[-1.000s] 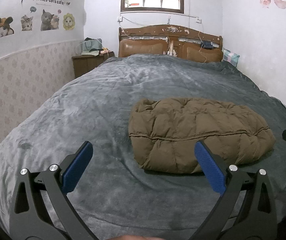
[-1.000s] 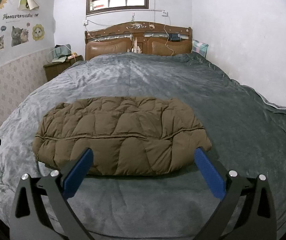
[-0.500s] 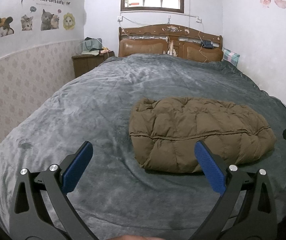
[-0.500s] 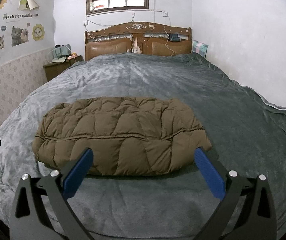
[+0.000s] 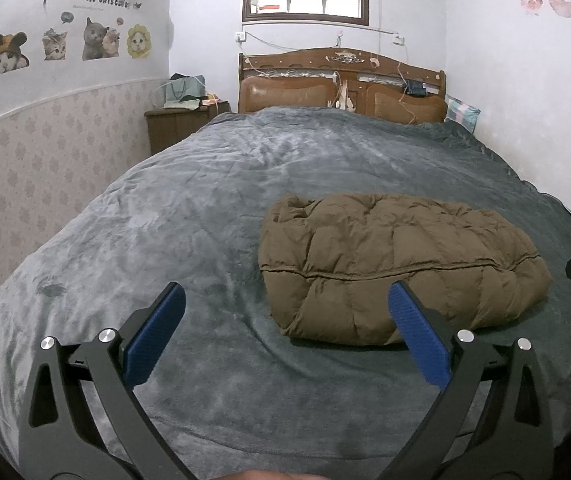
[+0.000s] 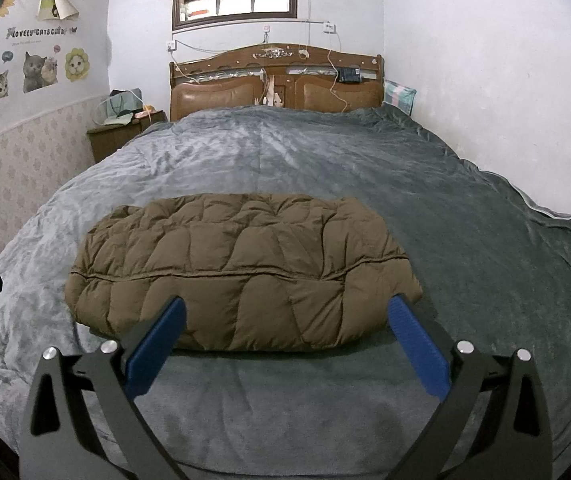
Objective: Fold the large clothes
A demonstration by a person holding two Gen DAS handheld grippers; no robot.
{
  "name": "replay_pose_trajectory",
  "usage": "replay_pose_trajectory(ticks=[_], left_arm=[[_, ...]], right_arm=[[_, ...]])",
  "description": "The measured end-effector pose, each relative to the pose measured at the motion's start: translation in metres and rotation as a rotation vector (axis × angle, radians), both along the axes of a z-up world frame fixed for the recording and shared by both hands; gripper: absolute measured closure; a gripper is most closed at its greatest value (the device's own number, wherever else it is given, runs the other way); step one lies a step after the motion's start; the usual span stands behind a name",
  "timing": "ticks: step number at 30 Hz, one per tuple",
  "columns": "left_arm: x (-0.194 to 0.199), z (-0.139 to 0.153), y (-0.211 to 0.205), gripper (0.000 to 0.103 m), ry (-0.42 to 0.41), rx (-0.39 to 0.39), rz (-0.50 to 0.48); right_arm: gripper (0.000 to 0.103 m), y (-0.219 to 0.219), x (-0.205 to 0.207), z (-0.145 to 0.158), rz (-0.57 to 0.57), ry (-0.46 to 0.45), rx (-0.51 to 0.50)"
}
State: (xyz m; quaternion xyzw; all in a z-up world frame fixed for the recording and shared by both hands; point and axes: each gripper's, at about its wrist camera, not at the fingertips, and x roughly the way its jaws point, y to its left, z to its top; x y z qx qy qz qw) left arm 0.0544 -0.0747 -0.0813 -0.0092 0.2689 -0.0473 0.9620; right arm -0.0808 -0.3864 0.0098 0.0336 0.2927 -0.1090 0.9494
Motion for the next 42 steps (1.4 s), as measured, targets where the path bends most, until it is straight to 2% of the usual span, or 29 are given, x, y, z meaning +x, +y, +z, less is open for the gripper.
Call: replay_pose_trajectory(ticks=[42], left_arm=[[0.0014, -0.0015, 0.0004, 0.003, 0.024, 0.007, 0.003]], right_arm=[[0.002, -0.0031, -0.0012, -0.0054, 0.003, 0.011, -0.003]])
